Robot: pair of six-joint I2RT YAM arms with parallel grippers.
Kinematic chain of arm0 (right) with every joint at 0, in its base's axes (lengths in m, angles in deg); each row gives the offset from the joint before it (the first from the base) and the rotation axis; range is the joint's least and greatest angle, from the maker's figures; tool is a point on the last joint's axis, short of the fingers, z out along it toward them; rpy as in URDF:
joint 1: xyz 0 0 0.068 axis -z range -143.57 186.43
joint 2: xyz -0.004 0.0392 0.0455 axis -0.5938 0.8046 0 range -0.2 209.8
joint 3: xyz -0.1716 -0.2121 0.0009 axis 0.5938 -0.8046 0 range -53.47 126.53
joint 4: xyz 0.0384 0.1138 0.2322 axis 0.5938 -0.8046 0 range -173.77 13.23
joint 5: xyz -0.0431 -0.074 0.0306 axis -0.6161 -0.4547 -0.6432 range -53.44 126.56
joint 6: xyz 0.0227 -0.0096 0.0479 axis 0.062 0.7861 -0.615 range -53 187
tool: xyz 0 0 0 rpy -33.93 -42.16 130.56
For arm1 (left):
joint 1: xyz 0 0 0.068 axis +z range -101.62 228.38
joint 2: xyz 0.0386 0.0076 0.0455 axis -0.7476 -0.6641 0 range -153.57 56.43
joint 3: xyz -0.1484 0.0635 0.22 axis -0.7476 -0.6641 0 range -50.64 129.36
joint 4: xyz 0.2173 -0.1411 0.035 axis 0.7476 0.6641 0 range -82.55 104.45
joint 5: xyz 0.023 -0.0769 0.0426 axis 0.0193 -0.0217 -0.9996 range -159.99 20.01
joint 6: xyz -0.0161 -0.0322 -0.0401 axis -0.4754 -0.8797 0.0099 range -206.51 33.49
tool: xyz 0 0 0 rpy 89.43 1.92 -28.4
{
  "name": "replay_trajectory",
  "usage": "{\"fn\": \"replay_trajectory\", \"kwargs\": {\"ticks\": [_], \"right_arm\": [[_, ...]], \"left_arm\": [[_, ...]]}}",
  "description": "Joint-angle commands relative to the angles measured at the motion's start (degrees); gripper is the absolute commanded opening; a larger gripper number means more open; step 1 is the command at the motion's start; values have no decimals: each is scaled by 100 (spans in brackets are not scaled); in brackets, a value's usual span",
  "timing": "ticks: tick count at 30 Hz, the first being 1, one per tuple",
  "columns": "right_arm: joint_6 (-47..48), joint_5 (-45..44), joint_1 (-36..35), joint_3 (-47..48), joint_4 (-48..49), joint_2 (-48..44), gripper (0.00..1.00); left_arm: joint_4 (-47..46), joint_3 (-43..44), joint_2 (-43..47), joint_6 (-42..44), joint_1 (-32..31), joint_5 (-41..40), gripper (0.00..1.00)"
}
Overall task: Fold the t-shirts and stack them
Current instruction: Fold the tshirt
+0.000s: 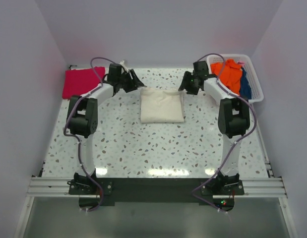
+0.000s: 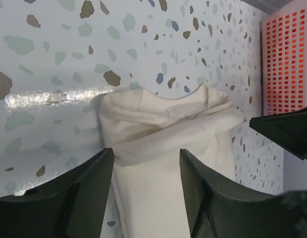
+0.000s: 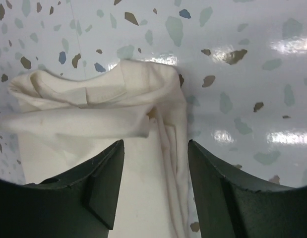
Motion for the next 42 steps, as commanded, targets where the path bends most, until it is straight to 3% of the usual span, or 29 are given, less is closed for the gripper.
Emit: {"fn": "replay_trajectory", "kwargs": {"ticks": [1,6,9,14,21,26,36,39,42], "right_arm": [[-31,-390,9,-397,360,-1068,58],[127,-1003,-448,-1188,343,-1598,58],[197,-1460,-991,-1374,326,-1625,58],[232,-1621,-1292,-1295,247,-1073,57],[241,-1823,-1336,-1892,186,-939,56],[320,-1866,-1424,-2488,-8,-1044,55],[-66,-1770,-2443,-4361,141,-2292,54],[-295,-1638,-2970,-4731,106,-2828,55],[-418,-1629,-2989,-4811,-34,-3415,56]], "left_arm": [[-204,-495,683,100,58,-214,58],[226,-1050,1132,-120,-46,-1066,34],[306,-1104,1116,-67,-231,-1313,28],[385,-1034,861,-67,-504,-1462,20],[596,-998,421,-67,-881,-1700,19],[763,-1489,693,-321,-1163,-2183,18],[87,-4325,2755,-893,-1532,-2175,15],[156,-4855,3529,-902,-1541,-2166,18],[437,-4822,3988,-709,-1550,-2271,22]]}}
